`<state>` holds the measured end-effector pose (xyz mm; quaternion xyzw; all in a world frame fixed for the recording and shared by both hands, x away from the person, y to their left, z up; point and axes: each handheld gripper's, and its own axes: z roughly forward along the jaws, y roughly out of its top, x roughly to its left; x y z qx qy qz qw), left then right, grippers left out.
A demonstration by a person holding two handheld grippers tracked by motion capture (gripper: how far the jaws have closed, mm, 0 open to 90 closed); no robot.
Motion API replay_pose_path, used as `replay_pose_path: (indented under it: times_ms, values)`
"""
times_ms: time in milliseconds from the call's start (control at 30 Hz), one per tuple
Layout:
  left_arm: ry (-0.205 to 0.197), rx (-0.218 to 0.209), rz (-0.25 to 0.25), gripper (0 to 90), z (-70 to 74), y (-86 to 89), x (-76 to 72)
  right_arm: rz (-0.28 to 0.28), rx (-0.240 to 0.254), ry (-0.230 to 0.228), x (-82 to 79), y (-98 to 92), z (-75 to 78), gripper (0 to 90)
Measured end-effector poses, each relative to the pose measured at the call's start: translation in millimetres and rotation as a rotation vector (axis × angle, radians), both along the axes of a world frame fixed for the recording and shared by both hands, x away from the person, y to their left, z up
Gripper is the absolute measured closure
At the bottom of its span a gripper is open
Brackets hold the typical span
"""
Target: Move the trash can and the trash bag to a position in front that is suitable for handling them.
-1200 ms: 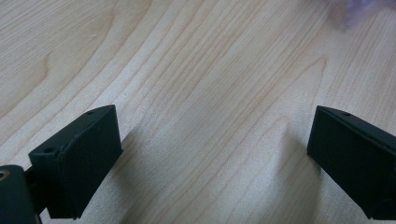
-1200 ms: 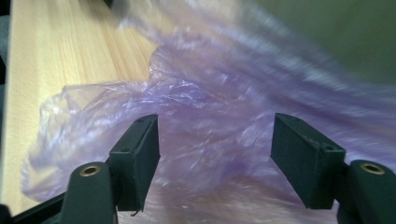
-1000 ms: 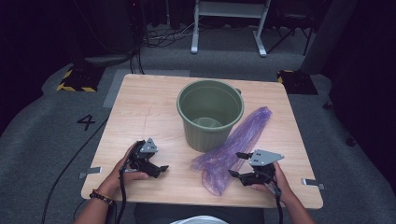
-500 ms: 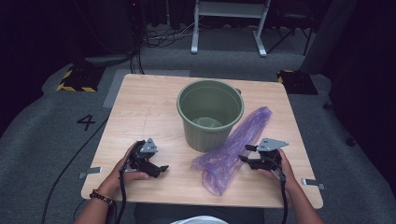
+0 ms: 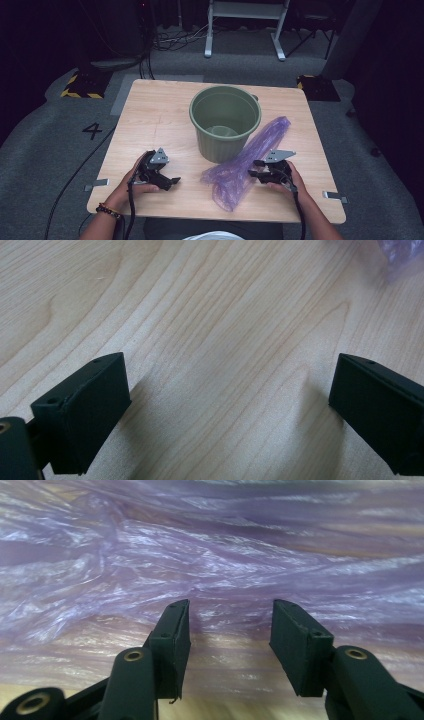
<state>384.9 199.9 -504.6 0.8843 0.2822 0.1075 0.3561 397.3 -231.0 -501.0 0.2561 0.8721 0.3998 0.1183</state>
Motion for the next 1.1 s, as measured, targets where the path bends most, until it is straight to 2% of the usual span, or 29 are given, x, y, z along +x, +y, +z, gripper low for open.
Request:
replay_pose_path:
  times_ms: [467, 633, 767, 800, 833, 900, 967, 1000, 1033, 1067, 1100]
  values:
    - [-0.003, -0.003, -0.002, 3.1, -0.1, 5.3, -1.4, 0.055, 0.008, -0.005, -15.1, 32.6, -1.3, 49.3]
    - [-0.002, -0.002, 0.008, 3.1, -0.1, 12.4, -1.8, 0.068, 0.004, -0.010, -17.8, 41.7, -1.6, 45.0]
    - [-0.003, -0.001, 0.018, 3.1, -0.1, 16.2, -2.7, 0.092, -0.002, -0.014, -19.0, 47.1, -0.9, 35.1]
    - [-0.002, 0.000, 0.022, 3.1, 0.0, 16.8, -3.0, 0.092, -0.002, -0.014, -19.0, 47.1, -0.9, 35.1]
    - [-0.002, -0.001, 0.025, 3.1, -0.1, 17.4, -3.5, 0.099, 0.025, -0.030, -21.1, 44.1, 3.3, 34.1]
    - [-0.003, -0.002, 0.026, 3.1, -0.2, 17.5, -3.6, 0.097, 0.033, -0.043, -21.9, 40.7, 6.8, 33.5]
    - [-0.003, -0.002, 0.028, 3.1, -0.2, 17.4, -3.8, 0.071, 0.061, -0.063, -22.5, 30.2, 14.6, 32.9]
    - [-0.003, -0.002, 0.030, 3.1, -0.2, 17.4, -3.9, 0.012, 0.072, -0.094, -21.0, 15.7, 20.8, 32.4]
    - [-0.003, -0.002, 0.031, 3.1, -0.2, 17.4, -4.1, 0.012, 0.072, -0.094, -21.0, 15.7, 20.8, 32.4]
    - [-0.003, -0.003, 0.034, 3.1, -0.2, 17.3, -4.3, -0.024, 0.069, -0.110, -19.5, 7.7, 22.9, 32.0]
    - [-0.003, -0.003, 0.037, 3.1, -0.2, 17.3, -4.6, -0.100, 0.068, -0.120, -15.1, -9.2, 25.7, 31.5]
